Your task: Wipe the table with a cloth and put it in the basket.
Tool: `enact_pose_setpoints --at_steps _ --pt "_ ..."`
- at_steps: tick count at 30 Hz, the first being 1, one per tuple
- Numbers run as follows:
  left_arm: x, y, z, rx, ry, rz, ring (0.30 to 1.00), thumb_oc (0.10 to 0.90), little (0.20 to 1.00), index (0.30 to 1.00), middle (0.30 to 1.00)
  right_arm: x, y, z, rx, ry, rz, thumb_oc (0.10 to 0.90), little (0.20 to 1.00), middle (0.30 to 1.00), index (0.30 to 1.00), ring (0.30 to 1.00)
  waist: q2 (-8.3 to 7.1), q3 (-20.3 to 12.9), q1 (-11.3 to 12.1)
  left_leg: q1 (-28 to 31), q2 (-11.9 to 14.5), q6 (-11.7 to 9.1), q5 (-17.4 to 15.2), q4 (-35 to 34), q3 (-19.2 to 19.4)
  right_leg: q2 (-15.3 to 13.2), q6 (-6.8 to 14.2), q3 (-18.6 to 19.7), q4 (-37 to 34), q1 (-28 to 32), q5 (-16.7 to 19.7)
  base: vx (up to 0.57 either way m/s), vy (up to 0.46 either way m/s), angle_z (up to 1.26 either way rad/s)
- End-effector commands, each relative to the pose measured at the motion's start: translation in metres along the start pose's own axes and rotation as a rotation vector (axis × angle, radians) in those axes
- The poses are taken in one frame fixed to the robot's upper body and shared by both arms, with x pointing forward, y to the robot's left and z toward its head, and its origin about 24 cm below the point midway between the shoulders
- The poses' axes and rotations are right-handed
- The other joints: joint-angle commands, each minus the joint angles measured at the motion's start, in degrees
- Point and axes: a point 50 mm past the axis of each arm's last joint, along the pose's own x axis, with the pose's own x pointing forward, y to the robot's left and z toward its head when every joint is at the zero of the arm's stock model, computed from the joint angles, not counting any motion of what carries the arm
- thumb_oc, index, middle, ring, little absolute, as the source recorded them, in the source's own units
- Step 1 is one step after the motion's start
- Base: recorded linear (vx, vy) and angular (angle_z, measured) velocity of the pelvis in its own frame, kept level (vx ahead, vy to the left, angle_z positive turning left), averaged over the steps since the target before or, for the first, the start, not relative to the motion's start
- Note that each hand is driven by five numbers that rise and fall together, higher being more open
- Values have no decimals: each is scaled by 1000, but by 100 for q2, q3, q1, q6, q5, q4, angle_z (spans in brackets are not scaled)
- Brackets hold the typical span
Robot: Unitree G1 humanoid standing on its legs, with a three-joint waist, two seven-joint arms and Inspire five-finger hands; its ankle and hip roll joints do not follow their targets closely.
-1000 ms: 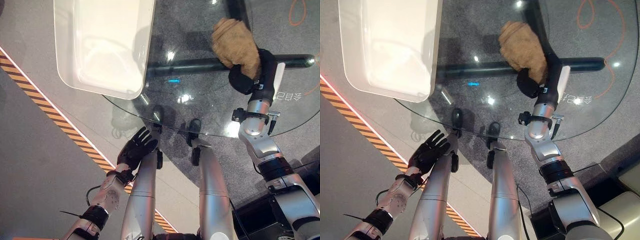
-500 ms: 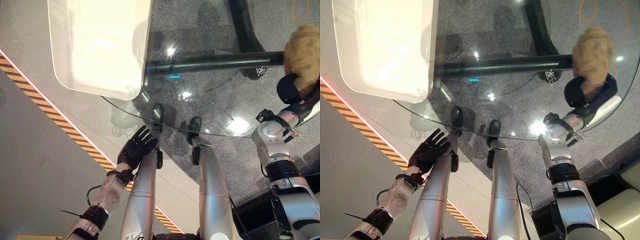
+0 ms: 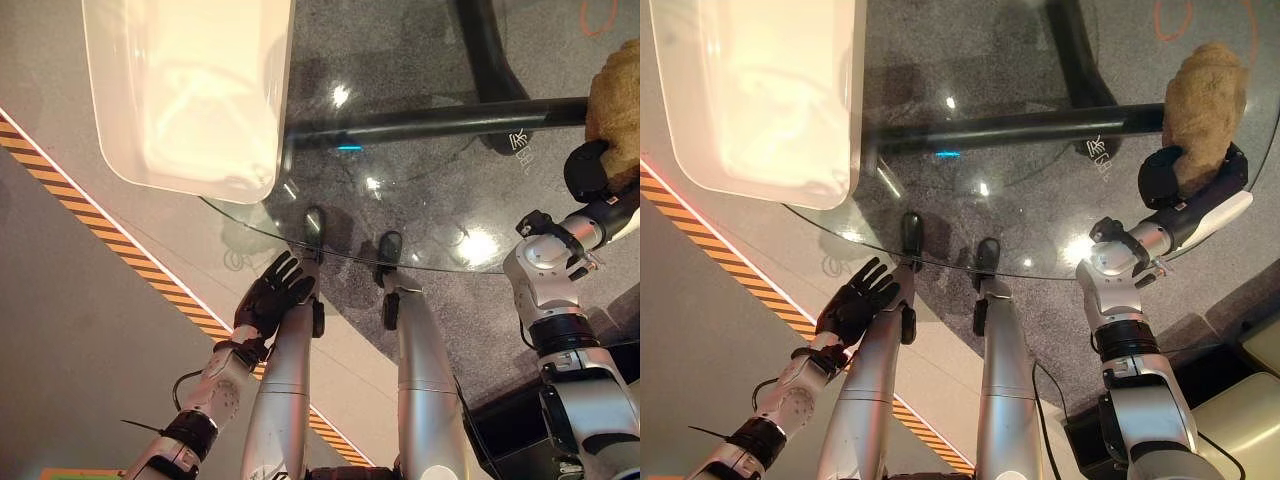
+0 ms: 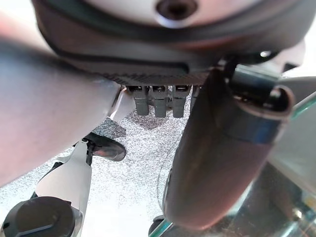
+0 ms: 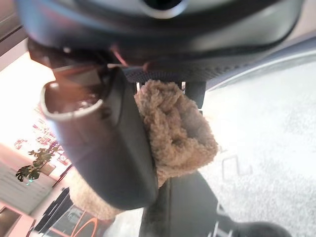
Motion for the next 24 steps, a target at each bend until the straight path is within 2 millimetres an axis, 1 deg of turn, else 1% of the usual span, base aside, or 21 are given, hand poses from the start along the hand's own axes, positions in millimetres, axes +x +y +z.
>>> enact_pose_setpoints --at_steps 1,4,8,11,13,14,20,22,24 --pt "-18 -39 -68 -114 214 -115 900 800 900 900 900 15 -5 56 95 -328 58 100 200 300 300 300 323 -103 18 74 -200 381 -1247 1136 357 495 -30 18 -1541 184 1430 0 0 0" --pt "-19 -40 -69 -115 213 -116 900 800 900 900 900 4 8 66 76 -382 178 100 200 300 300 300 311 -103 15 61 -204 375 -1241 1145 350 493 -29 17 -1519 169 1414 0 0 0" --pt "-19 -40 -69 -120 206 -114 900 800 900 900 900 -22 25 68 54 -412 418 100 200 300 300 300 281 -103 -12 8 -191 367 -1226 1155 380 486 -34 19 -1484 110 1392 0 0 0" --pt "-21 -36 -71 -124 198 -112 900 800 900 900 900 -48 32 59 36 -407 581 100 200 300 300 300 256 -103 -37 -3 -164 366 -1202 1123 421 487 -40 7 -1486 90 1383 0 0 0" --pt "-22 -35 -71 -126 192 -112 900 800 900 900 900 -61 34 52 24 -397 666 100 200 300 300 300 243 -103 -57 -6 -158 366 -1183 1100 442 488 -49 5 -1503 88 1381 20 25 3" --pt "-28 -33 -78 -134 208 -102 900 800 900 900 900 -71 32 42 8 -364 720 100 200 300 300 300 251 -103 -47 196 -141 337 -1355 1137 403 516 -14 25 -1444 275 1215 44 29 2" --pt "-31 -30 -80 -139 202 -104 900 800 900 900 900 -111 30 19 -3 -284 919 100 200 300 300 300 222 -103 -87 166 -121 322 -1311 1114 433 491 -8 21 -1454 254 1212 8 5 0" --pt "-31 -31 -79 -138 200 -105 900 800 900 900 900 -120 30 15 1 -264 967 100 200 300 300 300 217 -103 -94 155 -120 320 -1299 1109 440 488 -6 20 -1455 243 1213 0 0 0" --pt "-32 -30 -79 -139 199 -105 900 800 900 900 900 -124 29 12 4 -249 996 100 200 300 300 300 213 -103 -100 157 -119 320 -1292 1103 445 483 -5 18 -1462 247 1215 1 4 -2"
